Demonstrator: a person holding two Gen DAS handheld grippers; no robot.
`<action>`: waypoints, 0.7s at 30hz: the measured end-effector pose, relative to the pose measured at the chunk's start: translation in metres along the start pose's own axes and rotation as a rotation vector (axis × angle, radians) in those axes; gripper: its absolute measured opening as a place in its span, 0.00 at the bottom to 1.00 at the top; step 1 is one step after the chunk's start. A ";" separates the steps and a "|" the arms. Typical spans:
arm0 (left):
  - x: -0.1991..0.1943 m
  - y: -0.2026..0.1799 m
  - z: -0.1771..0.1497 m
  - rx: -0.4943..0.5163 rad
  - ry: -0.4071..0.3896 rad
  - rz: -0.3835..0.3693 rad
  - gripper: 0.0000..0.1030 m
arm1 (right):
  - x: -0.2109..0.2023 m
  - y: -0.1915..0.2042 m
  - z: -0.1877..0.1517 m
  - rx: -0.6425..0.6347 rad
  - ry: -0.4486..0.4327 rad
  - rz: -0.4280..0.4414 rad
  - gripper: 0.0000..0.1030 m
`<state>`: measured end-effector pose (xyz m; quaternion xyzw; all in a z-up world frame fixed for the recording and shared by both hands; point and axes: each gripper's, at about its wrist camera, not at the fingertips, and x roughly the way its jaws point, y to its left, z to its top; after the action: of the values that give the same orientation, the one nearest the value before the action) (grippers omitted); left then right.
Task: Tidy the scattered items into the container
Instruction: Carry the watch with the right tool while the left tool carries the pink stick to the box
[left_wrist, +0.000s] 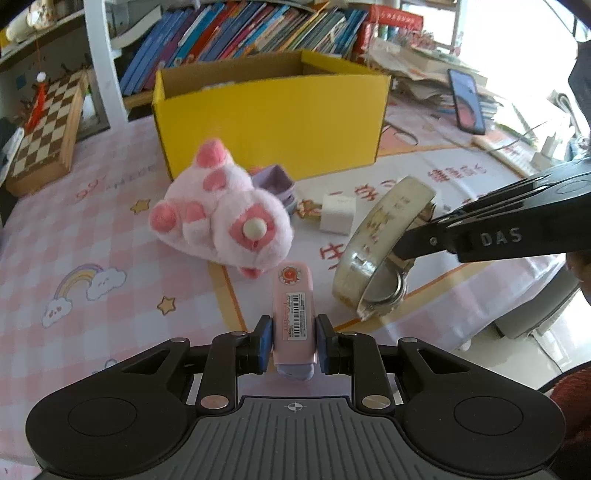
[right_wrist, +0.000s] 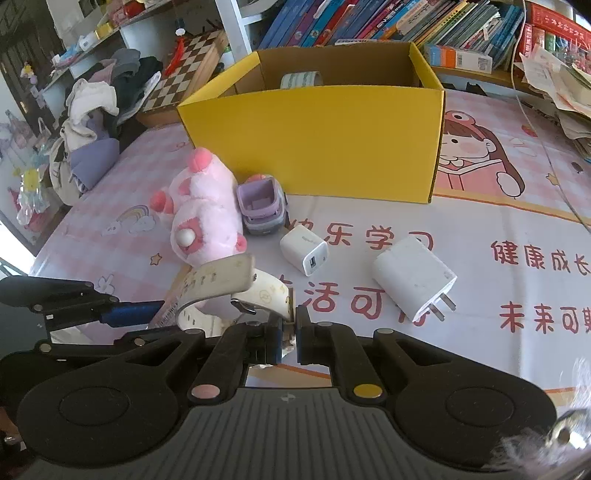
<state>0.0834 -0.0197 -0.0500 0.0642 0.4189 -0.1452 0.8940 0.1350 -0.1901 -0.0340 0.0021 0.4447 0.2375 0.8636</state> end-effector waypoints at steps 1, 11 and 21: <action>-0.002 -0.001 0.001 0.006 -0.007 -0.003 0.22 | -0.001 0.000 0.000 0.003 0.000 -0.002 0.06; -0.024 0.000 0.010 0.007 -0.079 -0.022 0.22 | -0.020 0.003 0.005 -0.006 -0.044 -0.029 0.06; -0.044 0.002 0.030 0.029 -0.163 -0.022 0.22 | -0.037 -0.002 0.024 0.001 -0.127 -0.050 0.06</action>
<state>0.0797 -0.0156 0.0030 0.0606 0.3434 -0.1659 0.9224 0.1362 -0.2024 0.0086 0.0065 0.3889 0.2153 0.8957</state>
